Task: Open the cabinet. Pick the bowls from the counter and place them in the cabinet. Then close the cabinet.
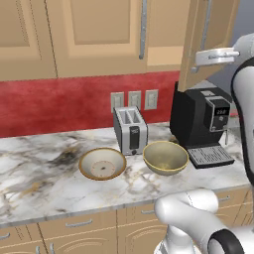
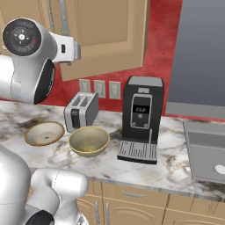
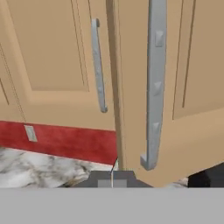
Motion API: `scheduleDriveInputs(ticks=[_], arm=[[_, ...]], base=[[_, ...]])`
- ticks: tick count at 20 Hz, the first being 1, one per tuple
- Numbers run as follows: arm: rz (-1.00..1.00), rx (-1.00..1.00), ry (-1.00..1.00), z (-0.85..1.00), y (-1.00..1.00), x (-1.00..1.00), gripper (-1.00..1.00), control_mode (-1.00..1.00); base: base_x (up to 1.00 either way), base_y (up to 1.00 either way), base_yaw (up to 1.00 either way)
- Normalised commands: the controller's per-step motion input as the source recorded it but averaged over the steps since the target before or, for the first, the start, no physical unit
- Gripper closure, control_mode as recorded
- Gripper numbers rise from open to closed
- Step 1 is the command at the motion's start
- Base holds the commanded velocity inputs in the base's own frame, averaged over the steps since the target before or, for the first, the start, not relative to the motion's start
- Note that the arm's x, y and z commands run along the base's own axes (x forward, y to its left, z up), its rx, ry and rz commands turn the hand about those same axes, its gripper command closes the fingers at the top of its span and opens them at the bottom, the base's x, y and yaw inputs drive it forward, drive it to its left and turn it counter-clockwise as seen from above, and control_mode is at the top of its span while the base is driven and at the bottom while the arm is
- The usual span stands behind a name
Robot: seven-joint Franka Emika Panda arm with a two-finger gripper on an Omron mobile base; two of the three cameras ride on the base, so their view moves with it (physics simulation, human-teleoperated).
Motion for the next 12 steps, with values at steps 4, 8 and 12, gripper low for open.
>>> scheduleDriveInputs(ticks=[4,8,12], arm=[[-0.02,-0.03,0.0,-0.01,0.69,-0.01,1.0,-1.0],[-0.09,-0.05,0.0,0.0,0.79,0.0,1.0,-1.0],[-0.15,-0.04,0.06,-0.01,0.58,0.09,1.0,-1.0]], base=[[0.0,0.0,0.0],[0.0,0.0,0.0],[0.0,0.0,0.0]])
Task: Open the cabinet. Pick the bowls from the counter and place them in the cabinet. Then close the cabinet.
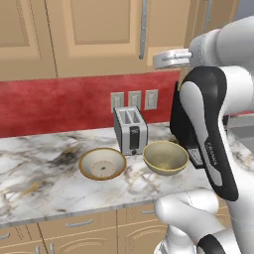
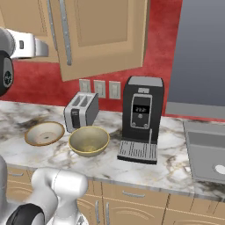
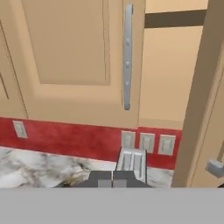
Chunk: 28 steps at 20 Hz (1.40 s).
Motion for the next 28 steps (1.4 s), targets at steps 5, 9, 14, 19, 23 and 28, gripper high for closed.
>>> scheduleDriveInputs(ticks=[5,9,14,19,23,28], arm=[[-0.07,-0.05,0.07,-0.02,0.15,0.1,1.0,-1.0],[0.0,-0.1,0.04,-0.09,0.0,0.19,1.0,-1.0],[-0.02,-0.12,0.04,-0.18,0.0,0.29,1.0,-1.0],[-0.12,-0.17,0.0,-0.31,0.0,0.35,1.0,-1.0],[-0.17,-0.18,0.0,-0.27,0.0,0.29,1.0,-1.0],[-0.19,-0.11,0.0,-0.07,0.0,0.22,1.0,-1.0]], base=[[0.0,0.0,0.0],[0.0,0.0,0.0],[0.0,0.0,0.0],[0.0,0.0,0.0],[0.0,0.0,0.0],[0.0,0.0,0.0]])
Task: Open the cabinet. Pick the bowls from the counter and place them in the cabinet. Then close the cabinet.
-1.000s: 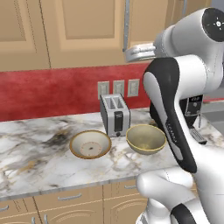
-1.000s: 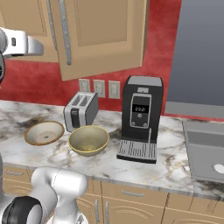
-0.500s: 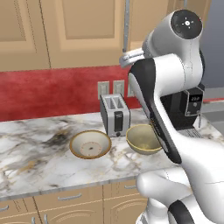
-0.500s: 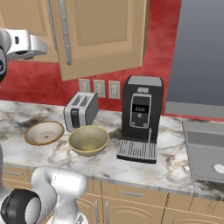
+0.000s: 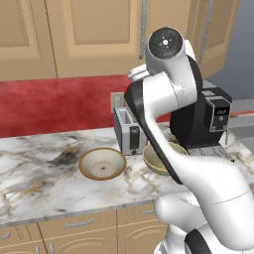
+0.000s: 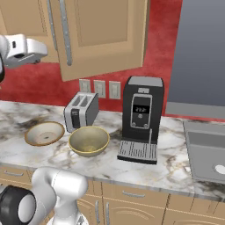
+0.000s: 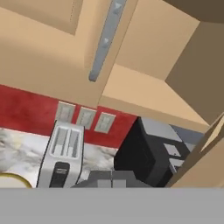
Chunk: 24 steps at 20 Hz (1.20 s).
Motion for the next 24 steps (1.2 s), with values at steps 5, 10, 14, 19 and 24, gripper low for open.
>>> scheduleDriveInputs(ticks=[5,10,14,19,24], arm=[[-0.21,-0.09,0.0,0.0,0.0,0.25,1.0,-1.0],[-0.22,-0.09,0.0,0.0,0.0,0.27,1.0,-1.0],[-0.19,-0.1,0.0,0.0,0.0,0.29,1.0,-1.0],[-0.17,-0.09,-0.05,0.0,0.0,0.26,1.0,-1.0],[-0.14,-0.07,-0.1,0.0,-0.06,0.1,1.0,-1.0]], base=[[0.0,0.0,0.0],[0.0,0.0,0.0],[0.0,0.0,0.0],[0.0,0.0,0.0],[0.0,0.0,0.0]])
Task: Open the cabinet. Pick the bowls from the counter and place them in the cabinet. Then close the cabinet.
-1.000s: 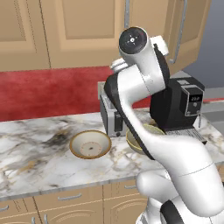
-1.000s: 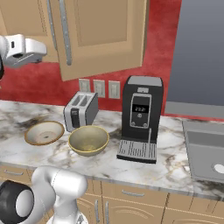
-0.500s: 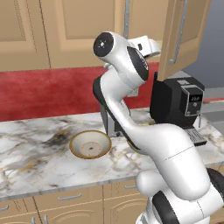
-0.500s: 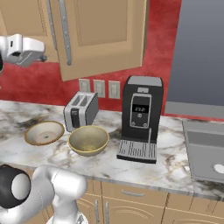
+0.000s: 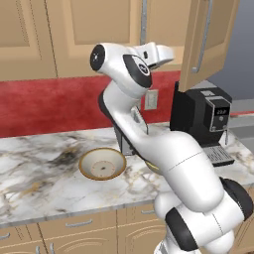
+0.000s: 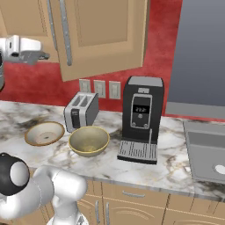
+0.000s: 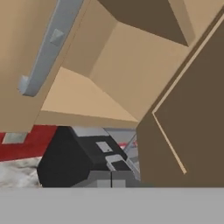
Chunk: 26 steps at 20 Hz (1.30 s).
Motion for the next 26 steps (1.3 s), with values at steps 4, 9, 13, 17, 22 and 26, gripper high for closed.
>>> scheduleDriveInputs(ticks=[4,9,13,17,22,26], arm=[[-0.11,-0.04,-0.1,0.0,-0.16,0.07,1.0,-1.0],[-0.07,-0.03,-0.11,0.0,-0.27,0.01,1.0,-1.0],[-0.04,-0.01,-0.11,0.0,-0.29,0.04,1.0,-1.0],[-0.04,0.0,-0.09,0.0,-0.23,0.09,1.0,-1.0],[-0.04,0.0,-0.07,0.0,-0.19,0.11,1.0,-1.0],[-0.04,-0.01,-0.08,0.0,-0.07,0.17,1.0,-1.0]], base=[[0.0,0.0,0.0],[0.0,0.0,0.0],[0.0,0.0,0.0],[0.0,0.0,0.0],[0.0,0.0,0.0],[0.0,0.0,0.0]])
